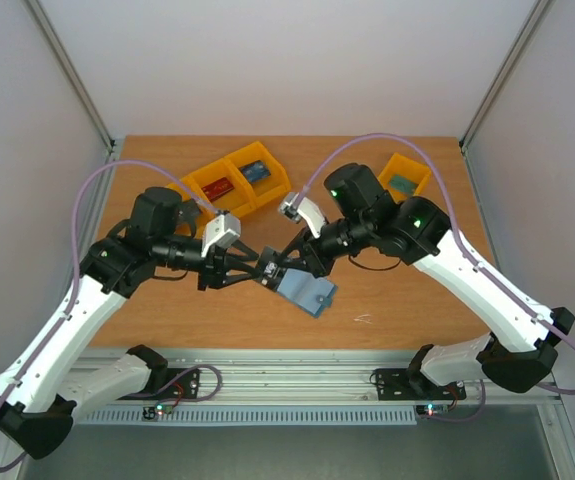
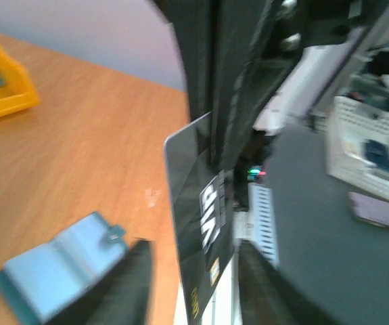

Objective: Take the credit cards out of the card holder

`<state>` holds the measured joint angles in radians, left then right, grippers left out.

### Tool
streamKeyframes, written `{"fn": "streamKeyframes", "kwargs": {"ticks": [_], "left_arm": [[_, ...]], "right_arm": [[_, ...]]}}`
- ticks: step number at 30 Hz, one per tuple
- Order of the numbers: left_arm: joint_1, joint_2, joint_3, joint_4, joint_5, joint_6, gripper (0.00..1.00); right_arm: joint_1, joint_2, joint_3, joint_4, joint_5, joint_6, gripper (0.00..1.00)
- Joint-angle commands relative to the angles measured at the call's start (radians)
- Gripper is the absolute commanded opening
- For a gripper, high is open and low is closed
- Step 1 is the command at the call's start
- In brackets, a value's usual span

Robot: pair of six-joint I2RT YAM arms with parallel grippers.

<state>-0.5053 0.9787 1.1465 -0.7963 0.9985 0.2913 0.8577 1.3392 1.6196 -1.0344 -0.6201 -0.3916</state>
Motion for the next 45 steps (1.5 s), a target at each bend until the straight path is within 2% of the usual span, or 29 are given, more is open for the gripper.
{"fn": "streamKeyframes", "kwargs": {"ticks": [1, 3, 5, 8, 10, 12, 16, 21, 26, 31, 33, 39, 40, 42, 44, 45], "left_arm": [[-0.002, -0.008, 0.006, 0.123, -0.336, -0.083, 0.70], [-0.003, -0.005, 0.024, 0.166, -0.511, -0.074, 0.73], [-0.015, 0.008, 0.055, 0.189, -0.598, -0.013, 0.71], [-0.091, 0.049, 0.110, 0.182, -0.675, 0.150, 0.67], [-0.169, 0.079, 0.126, 0.180, -0.741, 0.257, 0.65], [-0.235, 0.113, 0.136, 0.191, -0.796, 0.341, 0.65], [-0.320, 0.187, 0.150, 0.258, -0.890, 0.479, 0.64], [-0.364, 0.273, 0.150, 0.365, -0.988, 0.629, 0.63], [-0.365, 0.303, 0.099, 0.533, -1.110, 0.726, 0.49], [-0.365, 0.302, 0.086, 0.543, -1.110, 0.719, 0.12], [-0.365, 0.296, 0.086, 0.533, -1.097, 0.707, 0.02], [-0.364, 0.278, 0.072, 0.528, -1.118, 0.706, 0.00], [-0.364, 0.272, 0.071, 0.514, -1.118, 0.702, 0.00], [-0.353, 0.263, 0.082, 0.452, -1.109, 0.685, 0.00], [-0.329, 0.257, 0.101, 0.353, -1.071, 0.640, 0.00], [-0.309, 0.255, 0.111, 0.302, -1.052, 0.620, 0.00]], "right_arm": [[-0.062, 0.014, 0.058, -0.038, 0.178, 0.209, 0.01], [-0.159, 0.006, 0.029, -0.022, 0.198, 0.407, 0.01], [-0.243, -0.034, -0.079, 0.100, 0.178, 0.629, 0.01], [-0.254, -0.118, -0.238, 0.334, 0.297, 0.944, 0.01], [-0.243, -0.141, -0.290, 0.429, 0.384, 1.075, 0.01], [-0.205, -0.138, -0.289, 0.449, 0.478, 1.143, 0.01], [-0.149, -0.114, -0.274, 0.453, 0.562, 1.231, 0.01], [-0.136, -0.098, -0.279, 0.454, 0.550, 1.285, 0.01], [-0.129, -0.113, -0.283, 0.460, 0.551, 1.282, 0.01], [-0.129, -0.123, -0.285, 0.463, 0.546, 1.264, 0.01], [-0.129, -0.124, -0.285, 0.466, 0.540, 1.261, 0.01], [-0.129, -0.129, -0.273, 0.471, 0.548, 1.221, 0.01], [-0.132, -0.132, -0.270, 0.466, 0.556, 1.204, 0.09], [-0.141, -0.145, -0.253, 0.436, 0.582, 1.158, 0.45], [-0.162, -0.164, -0.226, 0.374, 0.615, 1.109, 0.75], [-0.182, -0.173, -0.215, 0.349, 0.617, 1.074, 0.82]]}}
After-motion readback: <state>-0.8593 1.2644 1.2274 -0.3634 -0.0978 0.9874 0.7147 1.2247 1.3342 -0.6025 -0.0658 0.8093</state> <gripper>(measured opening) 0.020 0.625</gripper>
